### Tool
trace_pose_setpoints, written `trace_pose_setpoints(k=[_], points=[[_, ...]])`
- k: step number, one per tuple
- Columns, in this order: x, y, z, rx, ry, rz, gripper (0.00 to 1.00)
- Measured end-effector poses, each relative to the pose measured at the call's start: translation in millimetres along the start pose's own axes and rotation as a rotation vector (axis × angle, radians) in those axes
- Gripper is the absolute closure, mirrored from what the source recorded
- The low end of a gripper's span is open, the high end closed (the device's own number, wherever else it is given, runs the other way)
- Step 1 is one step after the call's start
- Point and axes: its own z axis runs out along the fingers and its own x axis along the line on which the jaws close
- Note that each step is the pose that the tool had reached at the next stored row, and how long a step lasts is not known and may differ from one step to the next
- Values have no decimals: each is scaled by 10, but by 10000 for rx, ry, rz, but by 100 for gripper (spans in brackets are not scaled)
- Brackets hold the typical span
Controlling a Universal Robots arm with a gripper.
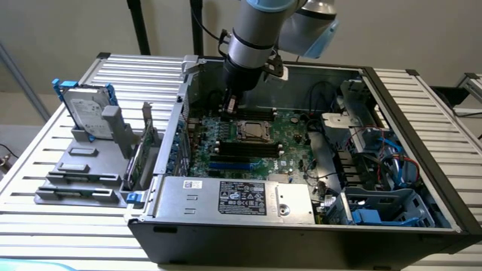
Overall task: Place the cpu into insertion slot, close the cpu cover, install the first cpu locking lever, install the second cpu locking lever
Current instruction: 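Install the first cpu locking lever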
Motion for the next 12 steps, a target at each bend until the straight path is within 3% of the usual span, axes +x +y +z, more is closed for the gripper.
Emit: trace_pose_setpoints(k=[9, 12], points=[[-5, -47, -5, 3, 590, 617, 82], [-6, -60, -9, -2, 757, 840, 82]])
